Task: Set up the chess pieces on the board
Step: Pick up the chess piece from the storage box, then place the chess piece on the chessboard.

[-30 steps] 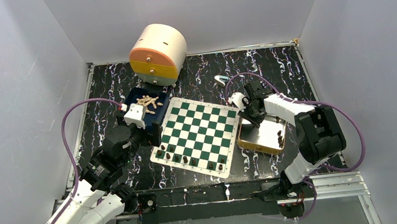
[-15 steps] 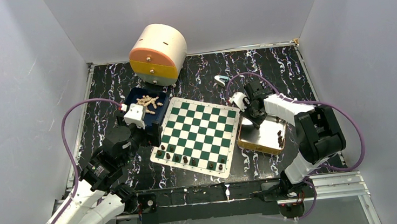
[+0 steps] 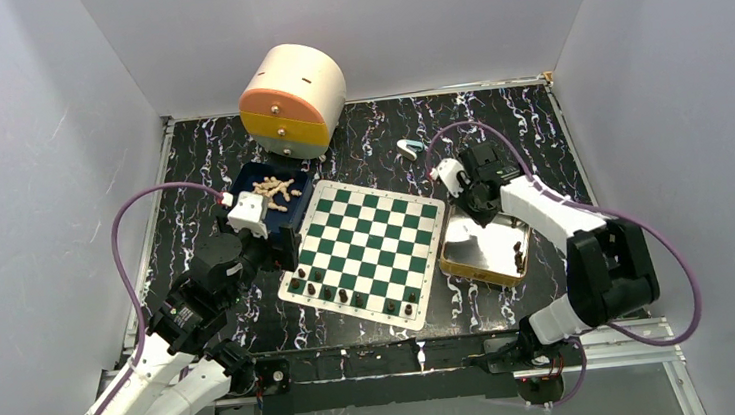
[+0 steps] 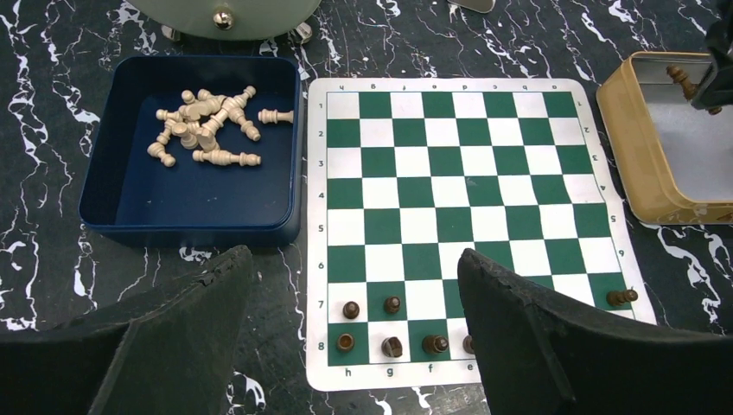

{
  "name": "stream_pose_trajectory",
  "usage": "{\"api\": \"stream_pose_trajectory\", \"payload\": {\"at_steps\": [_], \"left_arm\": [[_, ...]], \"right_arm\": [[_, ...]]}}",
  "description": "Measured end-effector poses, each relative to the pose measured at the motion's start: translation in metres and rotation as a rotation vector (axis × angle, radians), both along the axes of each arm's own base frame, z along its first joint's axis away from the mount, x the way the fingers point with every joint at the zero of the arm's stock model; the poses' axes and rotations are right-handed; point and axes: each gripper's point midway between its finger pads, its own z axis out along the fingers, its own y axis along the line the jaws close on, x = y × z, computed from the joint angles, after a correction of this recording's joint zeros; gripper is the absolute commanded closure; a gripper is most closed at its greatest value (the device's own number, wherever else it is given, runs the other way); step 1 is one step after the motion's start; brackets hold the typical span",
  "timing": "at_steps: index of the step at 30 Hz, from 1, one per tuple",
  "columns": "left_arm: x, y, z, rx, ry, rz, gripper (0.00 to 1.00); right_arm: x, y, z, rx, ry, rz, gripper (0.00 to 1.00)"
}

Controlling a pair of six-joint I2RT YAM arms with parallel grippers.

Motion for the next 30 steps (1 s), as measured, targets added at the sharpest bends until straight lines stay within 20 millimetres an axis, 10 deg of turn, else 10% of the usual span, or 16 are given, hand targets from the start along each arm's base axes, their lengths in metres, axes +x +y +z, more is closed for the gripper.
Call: {"api": "stream_pose_trajectory", "payload": {"at_steps": [10,19,30], "left_arm": [[0.001,-0.012,-0.007,-0.149,0.101,0.061,0.26],[0.013,-0.07,-0.014,-0.255,0.365,0.016,0.38],[0.011,-0.159,-0.011,-0.413,0.673,-0.209,0.42]], "right_arm": [[0.007,0.014,0.05,0.121,-0.155,0.006,1.0],[-0.002,0.078,0.122,0.459,-0.406,0.225,1.0],[-0.057,0.147,0.113,0.683,-0.384,0.532,1.0]]}}
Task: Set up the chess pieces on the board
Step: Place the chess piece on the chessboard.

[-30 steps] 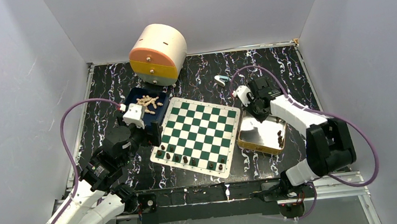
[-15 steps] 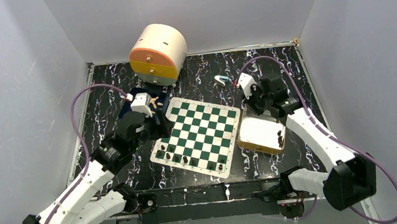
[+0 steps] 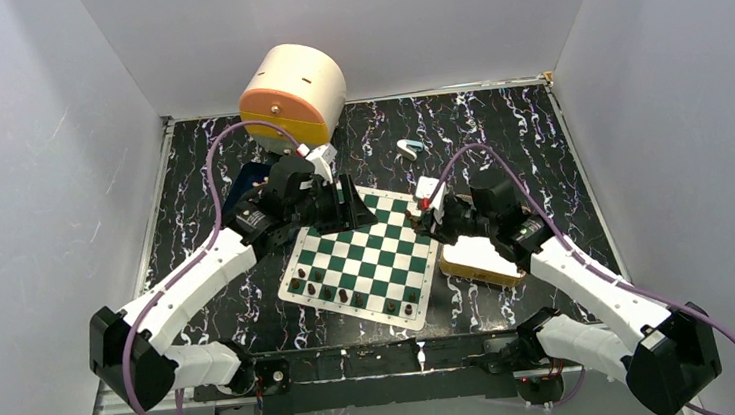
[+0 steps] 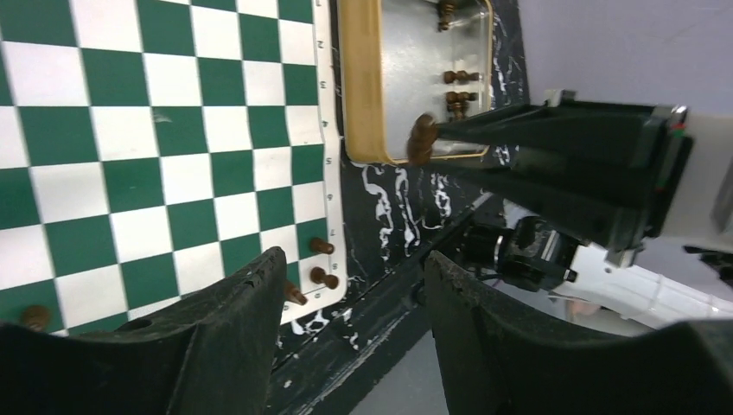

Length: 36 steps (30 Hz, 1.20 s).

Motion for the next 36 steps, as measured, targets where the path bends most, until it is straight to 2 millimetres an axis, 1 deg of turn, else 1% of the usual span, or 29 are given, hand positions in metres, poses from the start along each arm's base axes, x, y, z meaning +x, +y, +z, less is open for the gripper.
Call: {"api": "stream_pose_trajectory", "payload": {"at_steps": [2,4,8,11,14,17,20,29,33,36], "left_arm": [[-0.001,-0.007,0.001,-0.021,0.025,-0.019,0.42],[-0.001,-0.014,0.003,-0.042,0.038,-0.037,0.42],[0.0,-0.025,0.006,-0.073,0.056,-0.075,0.44],[-0.001,-0.031,-0.001,-0.078,0.083,-0.102,0.46],[-0.001,-0.036,-0.011,-0.074,0.116,-0.122,0.46],[-0.001,-0.039,-0.018,-0.071,0.137,-0.132,0.46],[-0.001,-0.042,-0.021,-0.077,0.15,-0.142,0.45],[0.0,-0.048,-0.014,-0.115,0.141,-0.16,0.45],[0.001,-0.05,-0.013,-0.124,0.138,-0.161,0.5],[0.001,-0.052,-0.014,-0.128,0.143,-0.166,0.5]], "right_arm": [[-0.008,0.007,-0.003,0.01,-0.001,0.037,1.0],[-0.012,0.011,-0.003,0.021,-0.008,0.058,1.0],[-0.015,0.02,0.007,0.052,-0.039,0.092,1.0],[-0.019,0.027,0.014,0.079,-0.065,0.12,1.0],[-0.022,0.031,0.016,0.088,-0.071,0.14,1.0],[-0.025,0.034,0.016,0.093,-0.073,0.153,1.0],[-0.025,0.035,0.017,0.096,-0.076,0.157,1.0],[-0.026,0.037,0.012,0.088,-0.062,0.165,1.0],[-0.027,0.039,0.009,0.082,-0.052,0.171,1.0],[-0.027,0.039,0.007,0.079,-0.048,0.171,1.0]]}}
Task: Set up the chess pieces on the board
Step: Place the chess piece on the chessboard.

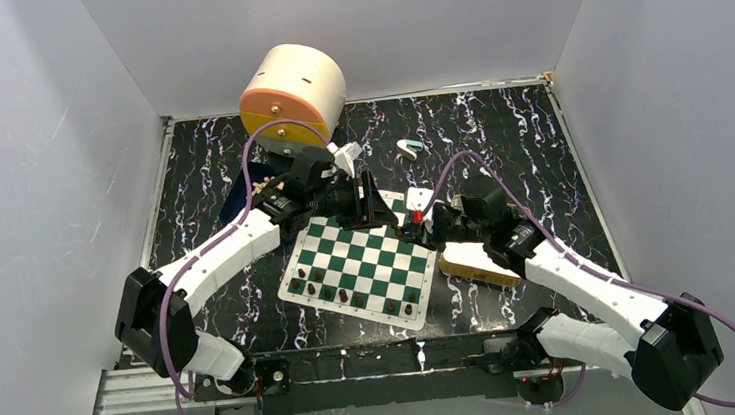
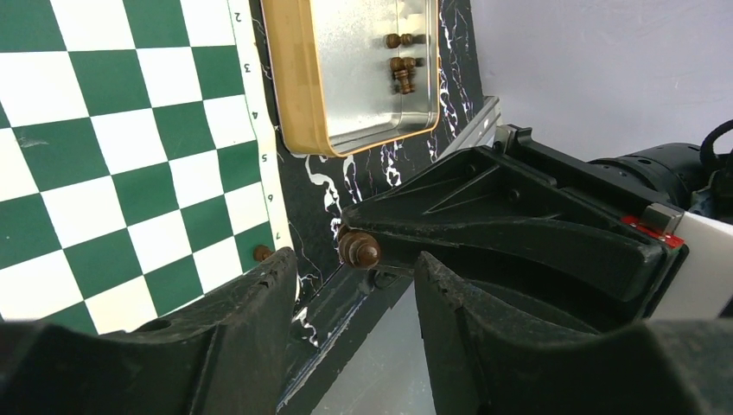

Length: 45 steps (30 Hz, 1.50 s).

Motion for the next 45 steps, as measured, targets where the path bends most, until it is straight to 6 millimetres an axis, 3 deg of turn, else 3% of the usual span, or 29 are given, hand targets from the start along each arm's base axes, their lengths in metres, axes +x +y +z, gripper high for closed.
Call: {"api": "stream_pose_trajectory", "payload": {"at_steps": [19,24,28,33,38,45], "left_arm": [[0.001,-0.002,-0.009,0.012,0.022,-0.006,0.7],[0.001,-0.003,-0.012,0.015,0.027,-0.006,0.85],[0.002,-0.003,-0.011,0.014,0.025,-0.005,0.93],[0.002,-0.003,-0.011,0.016,0.023,-0.003,0.96],[0.004,-0.002,-0.01,0.016,0.018,0.015,0.99],[0.006,0.001,-0.006,0.015,-0.002,0.039,0.99]], "right_arm": [[-0.001,0.003,-0.007,-0.015,0.019,0.009,1.0],[-0.001,0.003,-0.008,-0.017,0.02,0.009,1.0],[-0.001,0.003,-0.01,-0.02,0.028,0.004,0.92],[-0.001,0.002,-0.011,-0.011,0.068,-0.023,0.79],[-0.002,0.0,-0.008,0.016,0.11,-0.074,0.95],[-0.005,-0.007,-0.014,0.045,0.147,-0.13,0.95]]}}
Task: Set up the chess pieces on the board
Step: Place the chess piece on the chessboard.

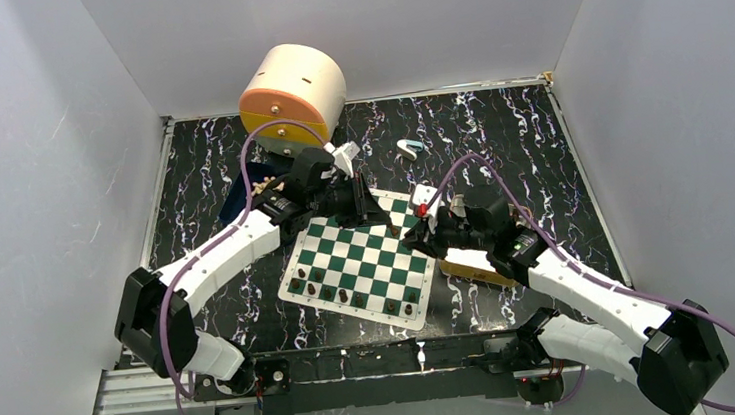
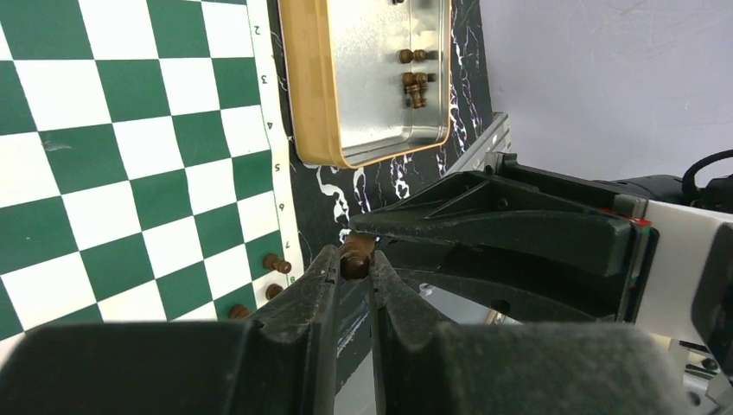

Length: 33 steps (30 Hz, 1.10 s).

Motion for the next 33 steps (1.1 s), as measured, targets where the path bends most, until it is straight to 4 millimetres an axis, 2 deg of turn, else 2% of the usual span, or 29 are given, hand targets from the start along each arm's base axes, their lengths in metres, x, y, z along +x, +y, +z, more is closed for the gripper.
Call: {"api": "stream_pose_trajectory", "payload": {"at_steps": [5,12,20,23,28,33], "left_arm": [[0.003,0.008,0.001,0.035,-0.048,0.016,0.99],[0.003,0.031,0.007,0.117,-0.189,0.05,1.0],[-0.025,0.035,0.014,0.192,-0.365,0.01,1.0],[-0.037,0.032,0.012,0.222,-0.425,-0.007,1.0],[-0.059,0.022,0.0,0.285,-0.515,-0.044,1.0],[-0.074,0.023,-0.022,0.371,-0.585,-0.057,1.0]], "right_arm": [[0.006,-0.005,-0.004,0.002,0.042,-0.081,0.95],[0.021,-0.016,-0.006,0.037,0.194,-0.308,0.94],[0.051,-0.017,0.014,0.067,0.394,-0.567,0.94],[0.063,-0.022,0.013,0.074,0.471,-0.653,0.94],[0.08,-0.046,0.001,0.11,0.608,-0.789,0.95],[0.088,-0.063,0.002,0.16,0.672,-0.849,0.95]]}}
